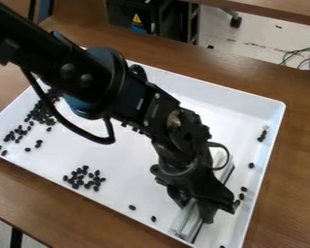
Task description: Sweep into pile
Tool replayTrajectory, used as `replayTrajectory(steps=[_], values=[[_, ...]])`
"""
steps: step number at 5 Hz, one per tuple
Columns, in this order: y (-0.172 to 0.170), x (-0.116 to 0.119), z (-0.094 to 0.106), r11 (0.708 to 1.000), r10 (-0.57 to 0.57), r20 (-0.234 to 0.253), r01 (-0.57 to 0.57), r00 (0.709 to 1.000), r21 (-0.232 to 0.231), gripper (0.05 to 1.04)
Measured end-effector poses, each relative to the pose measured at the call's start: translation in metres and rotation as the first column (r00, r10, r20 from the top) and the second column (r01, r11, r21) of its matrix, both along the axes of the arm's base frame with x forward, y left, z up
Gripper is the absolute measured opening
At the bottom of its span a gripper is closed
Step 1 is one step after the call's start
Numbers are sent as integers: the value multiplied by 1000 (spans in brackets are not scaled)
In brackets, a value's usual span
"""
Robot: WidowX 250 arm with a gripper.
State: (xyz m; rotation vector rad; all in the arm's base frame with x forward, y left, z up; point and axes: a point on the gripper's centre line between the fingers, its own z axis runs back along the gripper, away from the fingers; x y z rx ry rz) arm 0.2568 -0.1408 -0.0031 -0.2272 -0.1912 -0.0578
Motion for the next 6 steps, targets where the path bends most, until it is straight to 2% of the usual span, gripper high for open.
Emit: replayTrajectory(steps=[1,2,3,5,6], values=[[28,5,-2,998,0,23,-1,1000,57,363],[82,15,-4,989,77,12,-78,997,122,363],[133,15,-3,974,148,-1,-146,989,174,363],[231,4,3,936,258,-17,-246,966,252,363],[261,5,11,926,284,-11,-271,959,263,363]])
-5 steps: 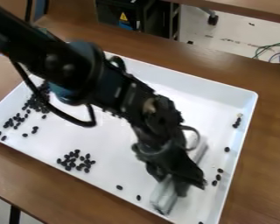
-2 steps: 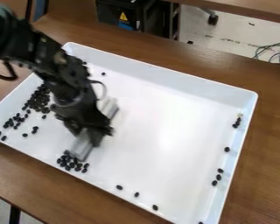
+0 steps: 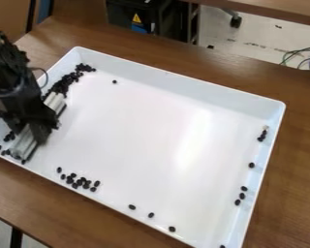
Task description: Sweep into pile
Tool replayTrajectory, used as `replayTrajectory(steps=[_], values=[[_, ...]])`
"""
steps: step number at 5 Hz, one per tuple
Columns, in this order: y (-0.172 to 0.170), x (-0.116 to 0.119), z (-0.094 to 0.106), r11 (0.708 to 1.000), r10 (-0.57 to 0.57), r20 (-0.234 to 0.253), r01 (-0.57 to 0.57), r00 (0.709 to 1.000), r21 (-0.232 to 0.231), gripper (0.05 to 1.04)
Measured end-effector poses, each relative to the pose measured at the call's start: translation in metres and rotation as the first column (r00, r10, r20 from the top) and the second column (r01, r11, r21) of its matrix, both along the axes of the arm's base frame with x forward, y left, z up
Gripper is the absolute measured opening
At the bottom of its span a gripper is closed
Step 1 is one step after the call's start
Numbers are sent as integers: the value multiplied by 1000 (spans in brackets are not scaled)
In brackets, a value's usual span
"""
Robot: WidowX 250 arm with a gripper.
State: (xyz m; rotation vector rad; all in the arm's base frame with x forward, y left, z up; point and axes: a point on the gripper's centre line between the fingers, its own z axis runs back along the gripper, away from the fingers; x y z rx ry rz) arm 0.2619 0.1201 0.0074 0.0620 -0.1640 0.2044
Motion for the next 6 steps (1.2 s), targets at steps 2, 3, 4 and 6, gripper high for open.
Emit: replayTrajectory(steps=[2,3,4,6], values=[[-20,25,23,999,-46,25,46,999,-8,363],[-61,38,33,992,-118,57,121,991,-38,363],[-86,54,26,986,-156,63,159,986,-55,363],[-89,58,-6,990,-125,12,126,992,-69,411]])
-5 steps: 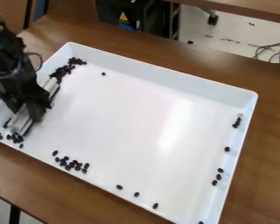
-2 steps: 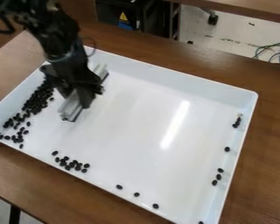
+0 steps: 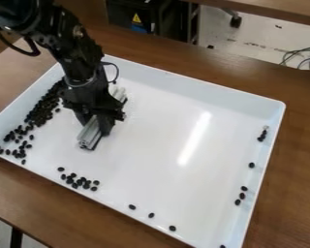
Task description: Sweep into pile
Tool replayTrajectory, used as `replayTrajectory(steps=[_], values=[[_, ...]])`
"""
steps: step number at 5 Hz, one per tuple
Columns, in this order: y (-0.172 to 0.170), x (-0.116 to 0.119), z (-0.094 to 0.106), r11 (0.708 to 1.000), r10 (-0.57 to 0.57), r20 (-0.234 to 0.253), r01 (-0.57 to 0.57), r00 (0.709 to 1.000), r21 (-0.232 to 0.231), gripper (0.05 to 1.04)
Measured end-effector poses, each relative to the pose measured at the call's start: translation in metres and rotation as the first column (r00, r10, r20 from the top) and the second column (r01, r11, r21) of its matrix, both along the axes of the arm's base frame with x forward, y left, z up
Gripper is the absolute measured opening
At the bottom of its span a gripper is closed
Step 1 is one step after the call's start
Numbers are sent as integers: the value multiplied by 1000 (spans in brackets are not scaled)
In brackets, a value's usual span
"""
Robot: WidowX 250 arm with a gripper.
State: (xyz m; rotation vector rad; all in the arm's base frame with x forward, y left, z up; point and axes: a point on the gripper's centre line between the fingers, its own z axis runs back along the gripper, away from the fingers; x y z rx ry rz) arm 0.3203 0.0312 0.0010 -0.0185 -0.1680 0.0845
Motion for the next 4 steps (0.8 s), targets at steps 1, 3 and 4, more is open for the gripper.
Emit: replayTrajectory(steps=[1,3,4], values=[[0,1,2,1000,-15,21,15,1000,8,743],[-50,-22,54,987,-109,6,108,994,121,1010],[-93,-36,71,972,-209,2,208,978,106,1001]])
